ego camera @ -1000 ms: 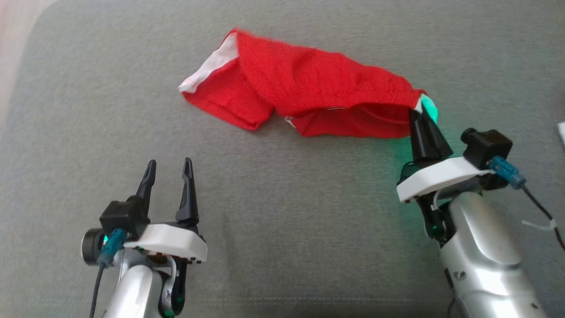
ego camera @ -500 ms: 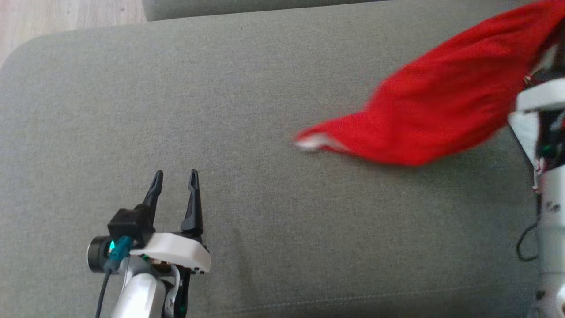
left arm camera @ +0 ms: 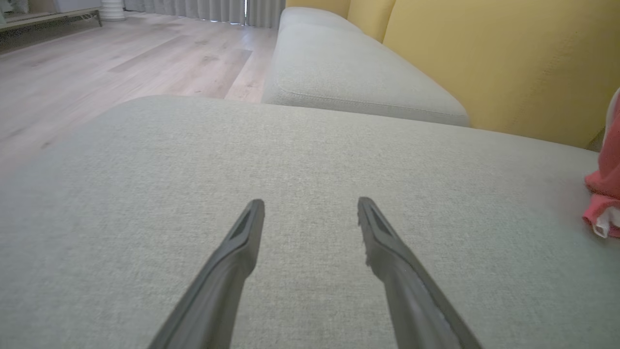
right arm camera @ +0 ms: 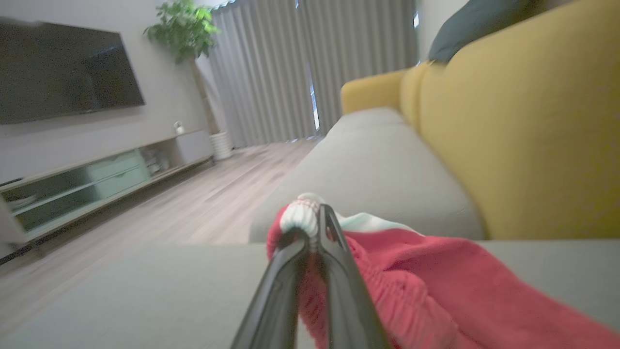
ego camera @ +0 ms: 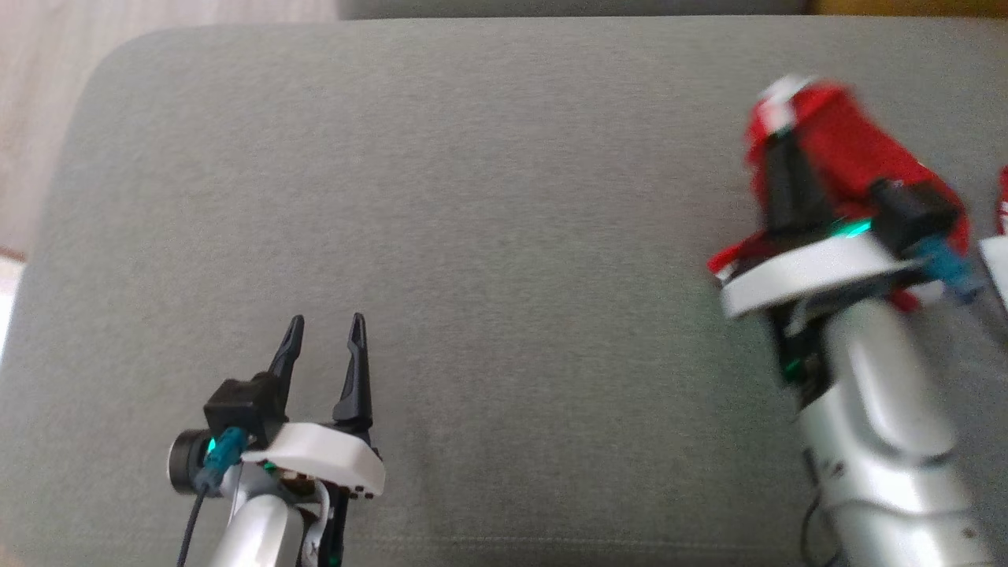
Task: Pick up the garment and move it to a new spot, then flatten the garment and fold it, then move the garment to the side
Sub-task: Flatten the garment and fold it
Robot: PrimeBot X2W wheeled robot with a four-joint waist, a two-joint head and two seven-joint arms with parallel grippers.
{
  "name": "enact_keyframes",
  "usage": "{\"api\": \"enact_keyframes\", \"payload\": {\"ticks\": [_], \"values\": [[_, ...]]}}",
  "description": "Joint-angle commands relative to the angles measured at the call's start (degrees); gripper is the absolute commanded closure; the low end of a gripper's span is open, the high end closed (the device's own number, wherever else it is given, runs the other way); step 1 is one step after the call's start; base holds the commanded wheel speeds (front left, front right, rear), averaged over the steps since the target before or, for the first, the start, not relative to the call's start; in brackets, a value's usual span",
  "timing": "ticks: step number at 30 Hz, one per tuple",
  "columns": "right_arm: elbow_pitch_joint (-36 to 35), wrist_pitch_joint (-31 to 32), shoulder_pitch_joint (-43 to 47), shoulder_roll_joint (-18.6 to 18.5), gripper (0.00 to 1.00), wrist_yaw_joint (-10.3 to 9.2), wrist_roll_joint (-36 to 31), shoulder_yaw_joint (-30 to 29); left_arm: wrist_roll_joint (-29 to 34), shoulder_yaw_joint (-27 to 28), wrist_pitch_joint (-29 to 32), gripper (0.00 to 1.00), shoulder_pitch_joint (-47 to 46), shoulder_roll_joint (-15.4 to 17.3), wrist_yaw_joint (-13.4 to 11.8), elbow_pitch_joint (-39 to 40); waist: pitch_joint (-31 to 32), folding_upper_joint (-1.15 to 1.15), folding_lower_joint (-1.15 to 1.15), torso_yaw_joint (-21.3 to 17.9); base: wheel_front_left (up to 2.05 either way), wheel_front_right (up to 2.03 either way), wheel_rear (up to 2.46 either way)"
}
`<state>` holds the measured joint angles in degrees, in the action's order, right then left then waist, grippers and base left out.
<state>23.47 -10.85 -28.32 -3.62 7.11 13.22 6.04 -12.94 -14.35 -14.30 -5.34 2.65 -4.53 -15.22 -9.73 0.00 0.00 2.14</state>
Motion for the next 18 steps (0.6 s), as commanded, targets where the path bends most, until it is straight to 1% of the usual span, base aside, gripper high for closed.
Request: {"api": "enact_keyframes", "payload": {"ticks": [1,3,4,7,10,16,18], "values": [[-0.81,-1.27,-0.98,0.71,1.0,0.37,2.05,5.15,-0.4,1.23,-0.7,0.0,-1.89,0.23,-0.26,1.41,-0.63,0.0,0.0,2.59,0.0,0.0,0.0],[0.6,-2.01,-0.58,0.72,1.0,0.37,4.65,9.59,-0.55,0.7,-0.7,0.0,-2.03,0.23,-0.32,1.33,-0.79,0.0,0.0,4.06,0.0,0.0,0.0],[0.6,-2.01,-0.58,0.72,1.0,0.37,4.65,9.59,-0.55,0.7,-0.7,0.0,-2.03,0.23,-0.32,1.33,-0.79,0.0,0.0,4.06,0.0,0.0,0.0],[2.35,-2.65,-0.62,0.73,1.0,0.37,7.44,15.36,-0.82,0.0,-0.7,0.0,-2.16,0.23,-0.36,1.11,-0.99,0.0,0.0,6.1,0.0,0.0,0.0],[3.72,-3.05,-1.42,0.73,1.0,0.37,9.53,19.79,-1.09,-0.68,-0.7,0.0,-2.17,0.23,-0.39,0.89,-1.0,0.0,0.0,7.72,0.0,0.0,0.0],[4.33,-3.48,-4.33,0.73,1.0,0.37,13.87,28.49,-1.84,-1.46,-0.7,0.0,-2.06,0.23,-0.87,0.49,-0.85,0.0,0.0,9.12,0.0,0.0,0.0],[5.1,-3.51,-5.19,0.74,0.0,0.37,15.08,29.76,-1.99,-1.59,-0.7,0.0,-2.04,0.23,-1.03,0.4,-0.81,0.0,0.0,9.15,0.0,0.0,0.0]]}}
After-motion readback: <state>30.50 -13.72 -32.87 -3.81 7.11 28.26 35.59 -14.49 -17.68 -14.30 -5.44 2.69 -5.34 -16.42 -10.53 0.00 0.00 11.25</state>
